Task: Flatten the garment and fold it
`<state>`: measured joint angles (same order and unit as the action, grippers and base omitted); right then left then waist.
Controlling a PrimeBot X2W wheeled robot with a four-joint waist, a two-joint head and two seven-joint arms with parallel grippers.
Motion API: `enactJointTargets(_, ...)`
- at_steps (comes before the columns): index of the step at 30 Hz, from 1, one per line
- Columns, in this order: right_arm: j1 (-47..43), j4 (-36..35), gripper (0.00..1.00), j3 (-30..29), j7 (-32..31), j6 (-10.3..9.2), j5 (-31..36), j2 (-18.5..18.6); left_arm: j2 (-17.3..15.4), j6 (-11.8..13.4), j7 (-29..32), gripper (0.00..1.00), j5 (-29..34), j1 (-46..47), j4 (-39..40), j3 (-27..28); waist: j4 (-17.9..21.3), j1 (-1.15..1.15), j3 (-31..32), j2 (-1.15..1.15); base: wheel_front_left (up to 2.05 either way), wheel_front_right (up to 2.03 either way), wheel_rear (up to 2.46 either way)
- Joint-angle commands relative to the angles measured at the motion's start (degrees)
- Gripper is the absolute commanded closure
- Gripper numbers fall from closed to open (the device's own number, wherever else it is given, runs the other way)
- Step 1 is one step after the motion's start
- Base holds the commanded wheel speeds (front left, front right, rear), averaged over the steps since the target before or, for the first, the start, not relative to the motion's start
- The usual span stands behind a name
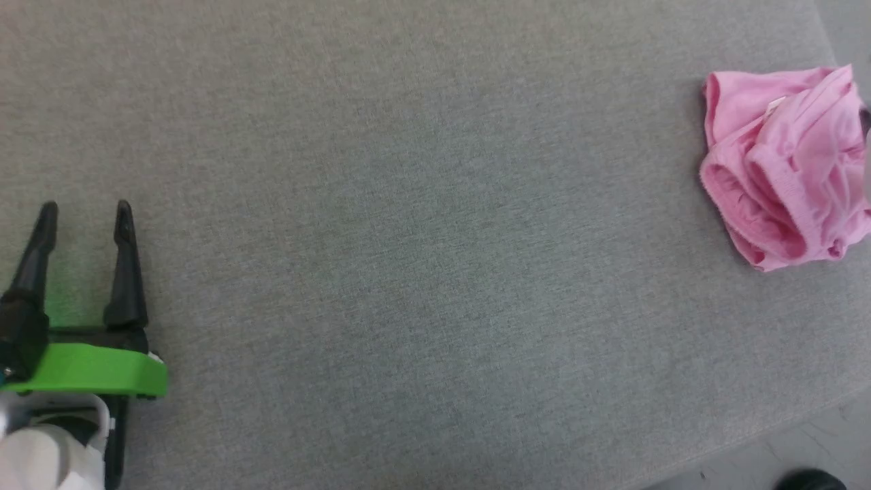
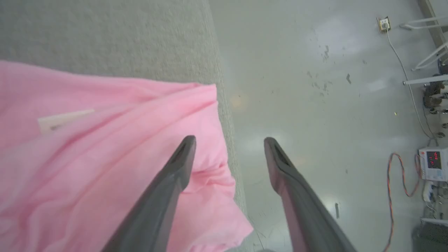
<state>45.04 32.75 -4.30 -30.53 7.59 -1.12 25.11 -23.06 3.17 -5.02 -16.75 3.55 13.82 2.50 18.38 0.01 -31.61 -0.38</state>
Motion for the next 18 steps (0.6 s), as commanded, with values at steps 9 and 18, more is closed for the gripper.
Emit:
enactJointTargets(9,-0.53,-17.27,0.0,-1.0,10.17,-0.1,-9.49,-5.81,3.89,1.5,-4.69,0.0,-1.18,-0.52,-5.68,-1.56,-5.1,-0.01,15.37,0.38,0.0,0.0,0.0)
enactJointTargets(18,-9.54,-29.41,0.0,-0.52,19.55,-0.1,-11.64,-17.37,6.5,2.45,-6.4,0.0,-2.18,-0.04,-9.78,-2.5,-11.73,-0.01,23.7,0.38,0.0,0.0,0.0)
